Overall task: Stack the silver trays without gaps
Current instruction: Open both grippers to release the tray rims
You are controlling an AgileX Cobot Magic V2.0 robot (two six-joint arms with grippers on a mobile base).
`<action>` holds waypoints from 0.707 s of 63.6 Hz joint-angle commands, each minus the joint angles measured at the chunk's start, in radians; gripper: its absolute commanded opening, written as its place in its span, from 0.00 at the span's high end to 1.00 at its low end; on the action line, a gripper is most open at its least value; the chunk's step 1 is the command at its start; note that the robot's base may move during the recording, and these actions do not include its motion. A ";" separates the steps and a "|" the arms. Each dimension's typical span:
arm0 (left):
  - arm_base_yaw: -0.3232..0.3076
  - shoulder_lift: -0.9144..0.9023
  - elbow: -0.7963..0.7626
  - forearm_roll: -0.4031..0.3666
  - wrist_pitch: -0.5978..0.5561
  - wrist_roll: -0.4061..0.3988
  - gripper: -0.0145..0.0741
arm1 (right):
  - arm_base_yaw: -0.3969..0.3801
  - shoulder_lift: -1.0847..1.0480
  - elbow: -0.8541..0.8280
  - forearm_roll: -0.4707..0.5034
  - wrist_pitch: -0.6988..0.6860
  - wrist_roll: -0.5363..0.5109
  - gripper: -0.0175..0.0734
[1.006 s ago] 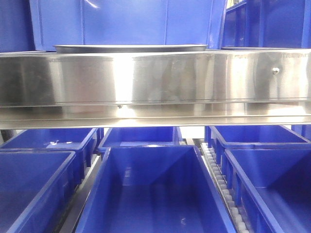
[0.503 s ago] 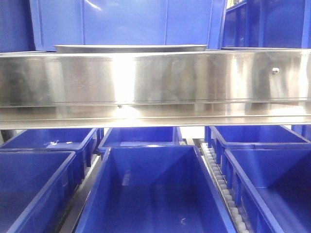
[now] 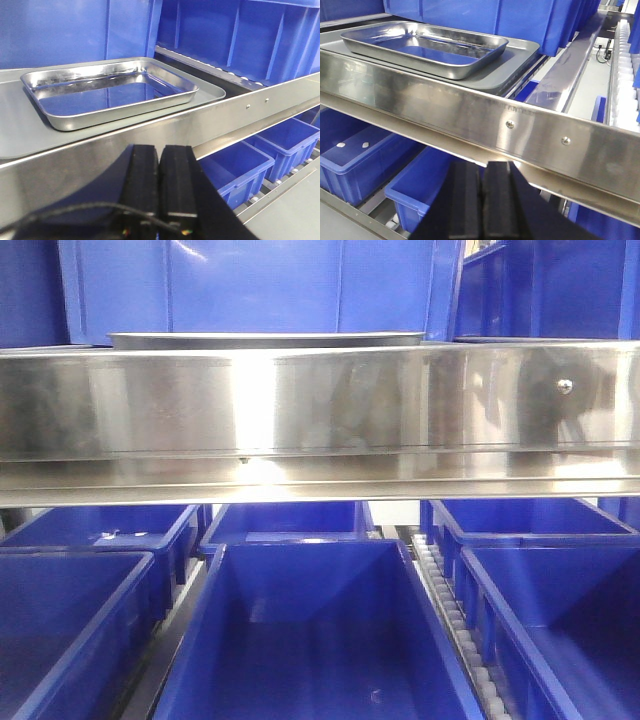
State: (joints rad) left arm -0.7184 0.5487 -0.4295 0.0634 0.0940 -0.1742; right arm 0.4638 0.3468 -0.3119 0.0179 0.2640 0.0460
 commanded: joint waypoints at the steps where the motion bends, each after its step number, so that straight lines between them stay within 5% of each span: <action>1: -0.007 -0.001 -0.030 -0.007 -0.094 0.000 0.89 | 0.003 0.004 -0.029 -0.008 -0.091 -0.010 0.75; 11: -0.005 -0.011 -0.029 -0.029 -0.094 0.010 0.89 | 0.003 0.004 -0.029 -0.008 -0.091 -0.010 0.75; 17: 0.022 -0.059 -0.028 -0.149 -0.046 0.218 0.89 | 0.003 0.004 -0.029 -0.008 -0.091 -0.010 0.75; 20: 0.060 -0.100 -0.024 -0.192 -0.030 0.312 0.89 | 0.003 0.004 -0.029 -0.008 -0.091 -0.010 0.75; 26: 0.156 -0.187 -0.025 -0.194 0.017 0.364 0.89 | 0.003 0.004 -0.029 -0.008 -0.091 -0.010 0.75; 45: 0.498 -0.487 0.154 -0.195 0.063 0.367 0.89 | 0.003 0.004 -0.029 -0.008 -0.091 -0.010 0.75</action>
State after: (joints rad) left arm -0.2812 0.1075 -0.3030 -0.1180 0.2348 0.1871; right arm 0.4638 0.3468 -0.3119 0.0179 0.2640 0.0460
